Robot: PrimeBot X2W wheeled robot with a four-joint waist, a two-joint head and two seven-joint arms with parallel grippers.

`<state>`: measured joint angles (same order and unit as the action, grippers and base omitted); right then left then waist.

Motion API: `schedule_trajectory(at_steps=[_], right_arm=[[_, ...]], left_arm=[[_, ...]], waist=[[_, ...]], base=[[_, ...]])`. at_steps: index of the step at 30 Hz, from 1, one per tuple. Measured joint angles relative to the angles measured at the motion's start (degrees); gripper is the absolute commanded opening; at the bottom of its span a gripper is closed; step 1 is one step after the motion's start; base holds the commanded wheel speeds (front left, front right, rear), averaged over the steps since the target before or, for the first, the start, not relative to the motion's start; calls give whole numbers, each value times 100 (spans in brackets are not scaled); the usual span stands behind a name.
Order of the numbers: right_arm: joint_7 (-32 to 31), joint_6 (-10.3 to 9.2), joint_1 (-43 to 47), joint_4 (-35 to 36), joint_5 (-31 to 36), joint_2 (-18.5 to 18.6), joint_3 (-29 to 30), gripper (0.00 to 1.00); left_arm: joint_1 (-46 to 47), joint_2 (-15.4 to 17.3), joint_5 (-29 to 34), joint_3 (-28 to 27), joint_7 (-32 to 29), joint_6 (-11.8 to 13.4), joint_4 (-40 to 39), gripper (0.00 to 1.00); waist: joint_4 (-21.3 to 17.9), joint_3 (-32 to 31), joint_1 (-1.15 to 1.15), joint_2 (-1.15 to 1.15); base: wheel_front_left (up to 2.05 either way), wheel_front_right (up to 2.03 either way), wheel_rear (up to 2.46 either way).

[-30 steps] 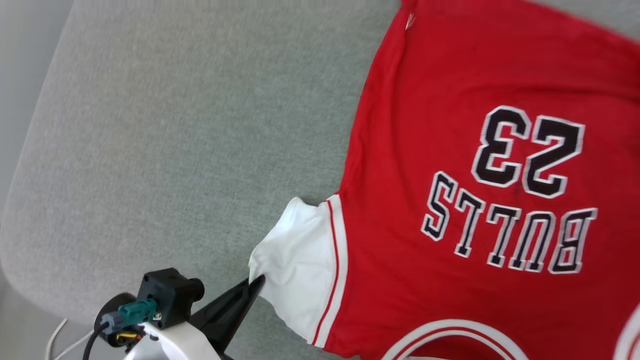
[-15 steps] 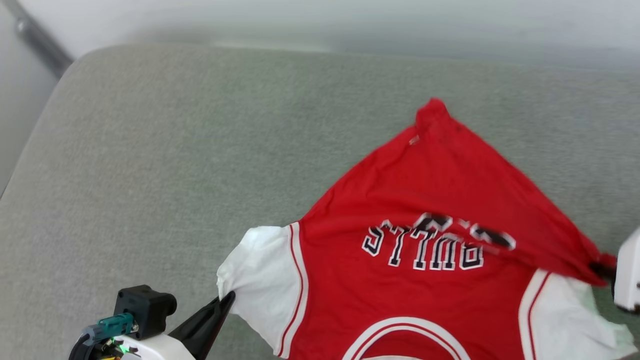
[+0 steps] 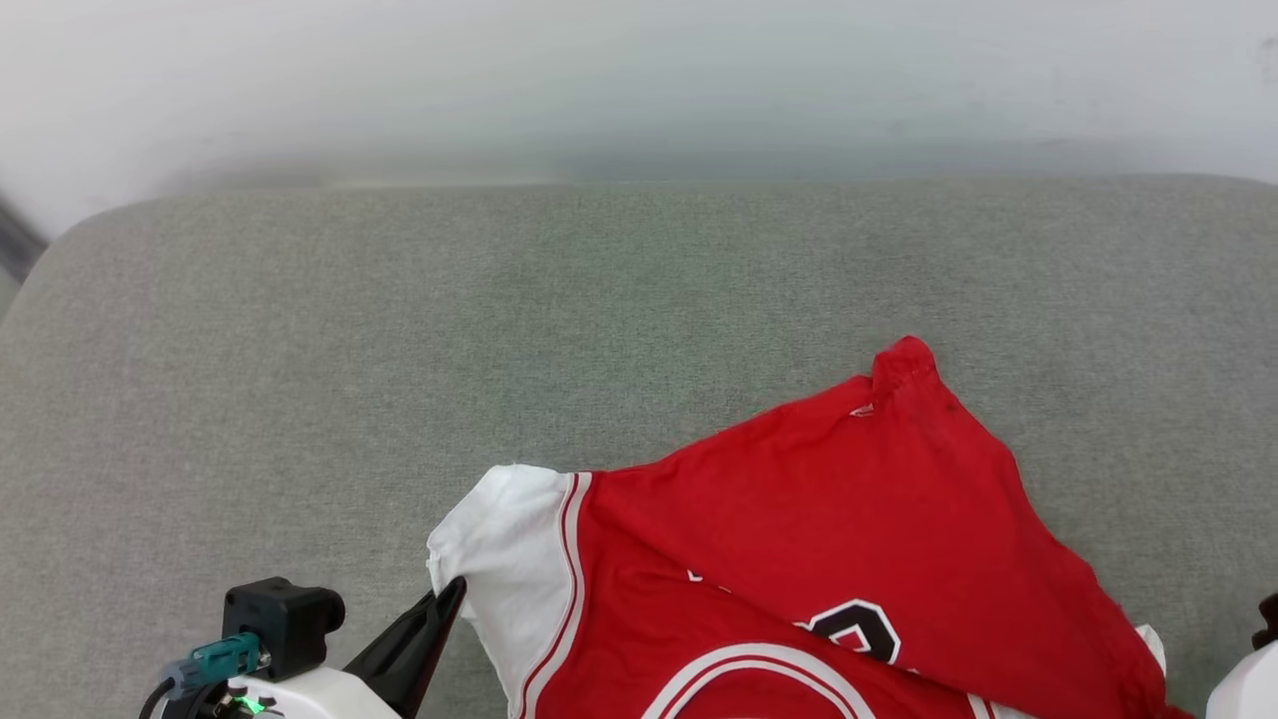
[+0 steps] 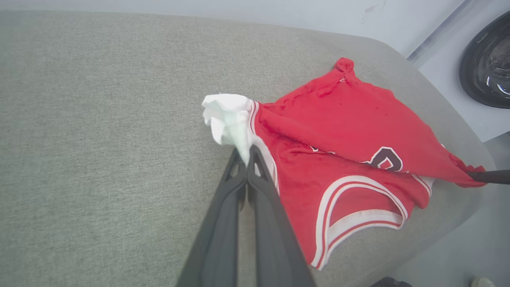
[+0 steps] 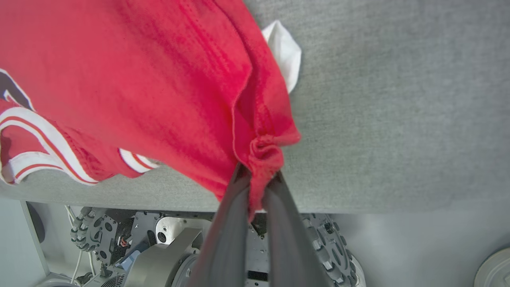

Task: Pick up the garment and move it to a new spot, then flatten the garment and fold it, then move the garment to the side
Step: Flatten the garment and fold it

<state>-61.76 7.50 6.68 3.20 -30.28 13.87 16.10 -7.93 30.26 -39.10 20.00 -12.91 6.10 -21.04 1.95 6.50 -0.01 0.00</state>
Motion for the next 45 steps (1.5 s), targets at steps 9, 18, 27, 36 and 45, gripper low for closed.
schedule_trajectory(at_steps=[9, 18, 27, 36, 45], right_arm=[[358, 0, -7, 104, -145, 255, -348, 100], [320, 0, -944, 789, -526, 604, -681, 100], [893, 0, -2384, 149, -118, 532, -1240, 100], [1468, 0, -3233, -1193, 380, 691, -1552, 100], [1664, 0, -3500, -1998, 583, 950, -1780, 100]], left_arm=[[107, -54, 9, 32, 42, 22, 37, 0], [181, -52, 101, 102, 42, 41, -151, 0], [588, -112, 224, 309, -3, -92, -264, 0], [957, -323, 313, 548, 9, -240, -202, 0], [1148, -458, 349, 683, 87, -304, -74, 0]], waist=[[-34, -50, 0, 0], [178, 110, 0, 0], [584, 615, 2, 0], [1145, 1101, 2, 0], [1551, 1433, 2, 0]], base=[[0, 0, 0], [0, 0, 0], [0, 0, 0], [0, 0, 0], [0, 0, 0]])
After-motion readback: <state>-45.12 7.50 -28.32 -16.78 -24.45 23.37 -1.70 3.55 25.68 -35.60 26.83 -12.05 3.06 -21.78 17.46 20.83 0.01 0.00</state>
